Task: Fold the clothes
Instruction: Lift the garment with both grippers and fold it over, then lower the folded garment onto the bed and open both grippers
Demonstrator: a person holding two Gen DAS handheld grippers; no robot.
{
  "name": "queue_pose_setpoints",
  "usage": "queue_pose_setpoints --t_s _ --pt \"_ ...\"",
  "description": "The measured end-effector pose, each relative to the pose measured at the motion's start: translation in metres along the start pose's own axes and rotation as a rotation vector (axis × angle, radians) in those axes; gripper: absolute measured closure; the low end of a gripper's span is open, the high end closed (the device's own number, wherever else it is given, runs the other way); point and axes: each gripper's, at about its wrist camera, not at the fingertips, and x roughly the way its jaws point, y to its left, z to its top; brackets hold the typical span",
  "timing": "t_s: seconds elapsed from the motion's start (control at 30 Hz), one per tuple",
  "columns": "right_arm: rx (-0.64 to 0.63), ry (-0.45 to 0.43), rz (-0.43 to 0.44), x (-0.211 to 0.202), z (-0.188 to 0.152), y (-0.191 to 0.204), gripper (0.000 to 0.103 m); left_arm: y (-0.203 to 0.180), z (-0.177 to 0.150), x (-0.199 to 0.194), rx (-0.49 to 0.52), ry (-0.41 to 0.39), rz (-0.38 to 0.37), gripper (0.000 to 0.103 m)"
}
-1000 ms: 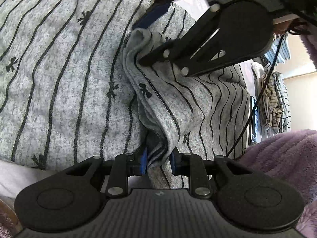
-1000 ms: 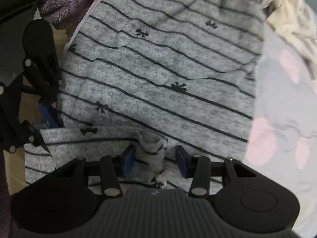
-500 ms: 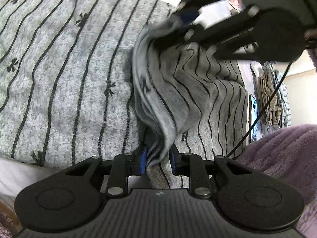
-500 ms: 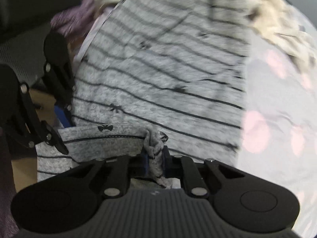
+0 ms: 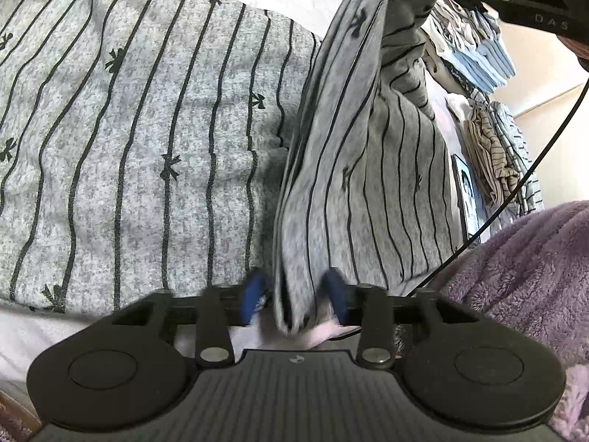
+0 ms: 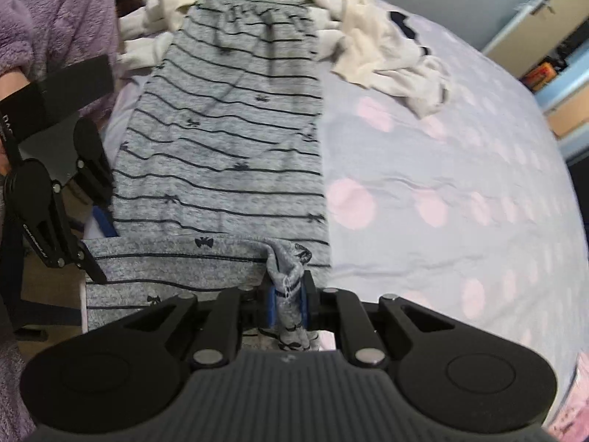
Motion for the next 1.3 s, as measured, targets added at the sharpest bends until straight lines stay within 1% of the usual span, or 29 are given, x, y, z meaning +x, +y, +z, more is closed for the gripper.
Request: queue_pose_setpoints --t_s 0.03,0.07,0.1,0.2,0.37,0.53,0.63,0.73,0.87,0.97,1.07,1.2,1.3 --pt "0.010 -0.003 -0.014 -0.003 -0.002 0.001 0.090 -0.001 -0.001 -0.001 -0.003 -0.002 -0.005 0.089" --pt "0.014 -0.005 -0.028 -0.006 -0.003 0.002 0.090 -0.002 -0.002 -0.003 -0.006 -0.006 -0.011 0.096" --pt "0.018 -0.007 -0.041 -0.009 -0.004 0.003 0.090 -0.005 -0.002 -0.005 -0.004 -0.012 -0.021 0.098" --pt "0.021 -0.008 -0.089 -0.016 -0.007 0.006 0.090 -0.017 -0.005 -0.025 0.011 -0.055 -0.062 0.098" --pt "0.043 -0.015 -0.165 -0.036 -0.005 -0.001 0.090 -0.033 -0.006 -0.083 0.042 -0.166 -0.113 0.099" --pt "0.064 -0.086 -0.222 -0.062 0.018 -0.017 0.090 -0.030 -0.002 -0.144 0.033 -0.240 -0.101 0.099" --pt "0.055 -0.129 -0.240 -0.066 0.040 -0.020 0.090 -0.021 -0.003 -0.177 0.028 -0.277 -0.049 0.099" --pt "0.027 -0.171 -0.251 -0.059 0.071 -0.019 0.090 -0.007 -0.005 -0.206 0.008 -0.303 0.005 0.099" --pt "0.006 -0.237 -0.237 -0.043 0.121 -0.018 0.090 0.015 -0.008 -0.241 -0.016 -0.328 0.117 0.099" --pt "-0.011 -0.270 -0.220 -0.026 0.160 -0.020 0.090 0.040 -0.006 -0.261 -0.066 -0.337 0.191 0.099" --pt "-0.020 -0.281 -0.203 -0.002 0.193 -0.022 0.090 0.066 -0.002 -0.277 -0.104 -0.340 0.255 0.099" --pt "-0.020 -0.290 -0.185 0.034 0.232 -0.026 0.089 0.102 0.011 -0.287 -0.148 -0.315 0.347 0.099" --pt "0.004 -0.285 -0.177 0.061 0.259 -0.032 0.090 0.134 0.020 -0.290 -0.182 -0.305 0.382 0.099"
